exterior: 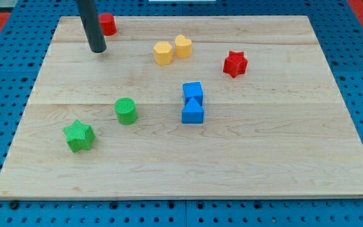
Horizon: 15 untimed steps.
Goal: Place the green circle to the top center
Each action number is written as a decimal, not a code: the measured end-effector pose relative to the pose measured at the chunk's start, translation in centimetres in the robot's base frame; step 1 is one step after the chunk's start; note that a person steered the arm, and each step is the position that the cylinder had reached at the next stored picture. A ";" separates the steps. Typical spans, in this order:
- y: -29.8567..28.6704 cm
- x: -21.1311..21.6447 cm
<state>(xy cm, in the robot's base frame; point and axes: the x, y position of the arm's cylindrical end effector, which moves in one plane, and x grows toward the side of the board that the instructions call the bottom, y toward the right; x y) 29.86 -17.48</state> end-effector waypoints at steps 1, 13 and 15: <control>2.2 4.3; 22.2 4.8; 25.9 -1.4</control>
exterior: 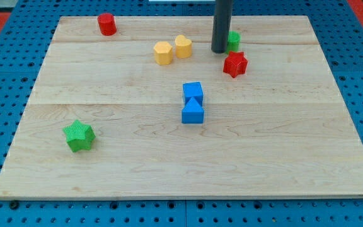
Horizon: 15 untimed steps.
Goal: Place the green circle to the top center
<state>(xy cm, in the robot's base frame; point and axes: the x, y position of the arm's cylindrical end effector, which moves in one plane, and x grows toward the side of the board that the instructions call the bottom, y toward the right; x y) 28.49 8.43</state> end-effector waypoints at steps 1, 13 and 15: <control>3.0 -0.4; 2.0 -3.6; 7.9 6.7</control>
<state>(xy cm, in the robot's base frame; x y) 35.19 16.33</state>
